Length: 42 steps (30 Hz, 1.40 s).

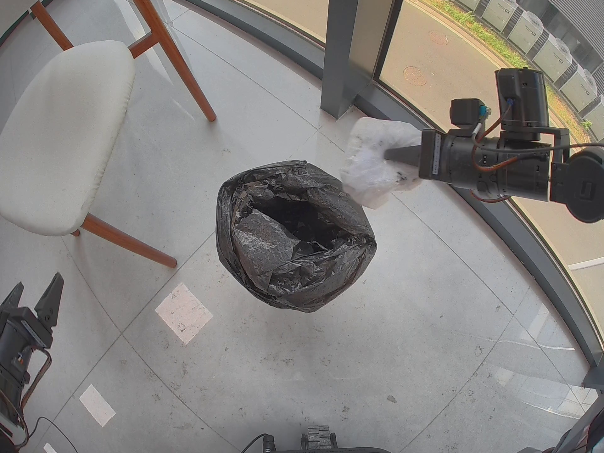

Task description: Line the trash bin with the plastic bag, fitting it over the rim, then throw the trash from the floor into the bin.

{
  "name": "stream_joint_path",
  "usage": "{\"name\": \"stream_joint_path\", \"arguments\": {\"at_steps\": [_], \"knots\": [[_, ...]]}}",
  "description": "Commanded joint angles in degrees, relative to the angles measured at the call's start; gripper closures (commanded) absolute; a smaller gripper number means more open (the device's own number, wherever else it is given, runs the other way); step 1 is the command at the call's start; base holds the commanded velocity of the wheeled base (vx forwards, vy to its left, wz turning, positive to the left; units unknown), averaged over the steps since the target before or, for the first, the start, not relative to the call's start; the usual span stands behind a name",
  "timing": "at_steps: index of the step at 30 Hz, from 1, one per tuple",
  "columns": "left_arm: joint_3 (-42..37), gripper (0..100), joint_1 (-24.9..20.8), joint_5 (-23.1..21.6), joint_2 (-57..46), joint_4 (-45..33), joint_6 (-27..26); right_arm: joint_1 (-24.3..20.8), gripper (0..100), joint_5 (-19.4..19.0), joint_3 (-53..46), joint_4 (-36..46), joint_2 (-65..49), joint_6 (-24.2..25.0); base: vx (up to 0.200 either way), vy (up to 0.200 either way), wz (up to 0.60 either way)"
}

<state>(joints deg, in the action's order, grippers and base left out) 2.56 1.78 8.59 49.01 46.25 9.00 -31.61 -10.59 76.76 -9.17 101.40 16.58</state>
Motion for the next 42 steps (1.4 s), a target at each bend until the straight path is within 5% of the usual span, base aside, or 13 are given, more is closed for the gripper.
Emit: {"name": "stream_joint_path", "arguments": {"at_steps": [1,4,7,9,16,19,22,25,30,36,37,42], "knots": [[-2.56,0,0.51,-0.42,-13.94,-10.3,-0.73,-4.78,100,0.31,-0.56,-7.44,8.99,-0.32,0.0,0.0,0.0],[-2.56,0,0.33,-2.62,-25.1,-23.05,-2.76,-4.95,100,0.31,-0.56,-10.26,11.98,-0.76,0.0,0.0,0.0],[-2.47,0,0.33,-8.42,-45.93,-43.88,-10.49,-5.04,100,0.49,0.23,-11.75,14.0,-0.93,0.0,0.0,0.0],[0.87,0,-1.69,-12.2,-49.01,-51.61,-12.07,-5.48,100,0.49,1.37,-11.93,15.05,-1.02,0.0,0.0,0.0],[0.6,0,-2.31,-12.81,-49.01,-50.91,-10.75,-5.57,100,0.31,4.62,-12.1,18.22,-1.81,0.0,0.0,0.0],[-1.33,0,-2.31,1.51,-49.01,-46.25,-5.92,-5.57,100,0.22,5.94,-13.86,19.54,-2.08,0.0,0.0,0.0],[-2.3,0,-2.31,3.1,-49.01,-43.97,-5.74,-5.3,100,0.22,5.77,-15.62,20.59,-2.6,0.0,0.0,0.0],[-2.3,0,-2.31,2.22,-49.01,-43.79,-5.04,-4.95,100,0.22,5.15,-16.85,21.12,-3.31,0.0,0.0,0.0],[-2.47,0,-2.31,-8.95,-49.01,-46.34,-9.88,-4.86,100,0.22,4.8,-18.96,22.44,-5.24,0.0,0.0,0.0],[-2.38,0,-2.31,-10.18,-49.01,-46.6,-9.96,-4.51,100,0.31,3.3,-22.47,23.58,-5.42,0.0,0.0,0.0],[-2.38,0,-2.31,-10.18,-49.01,-46.6,-9.96,-4.16,0,0.31,3.04,-22.56,23.67,-5.42,0.0,0.0,0.0],[-2.38,0,-2.31,-10.18,-49.01,-46.51,-9.96,-3.46,0,0.31,2.69,-23.0,22.61,-4.98,0.0,0.0,0.0]]}}
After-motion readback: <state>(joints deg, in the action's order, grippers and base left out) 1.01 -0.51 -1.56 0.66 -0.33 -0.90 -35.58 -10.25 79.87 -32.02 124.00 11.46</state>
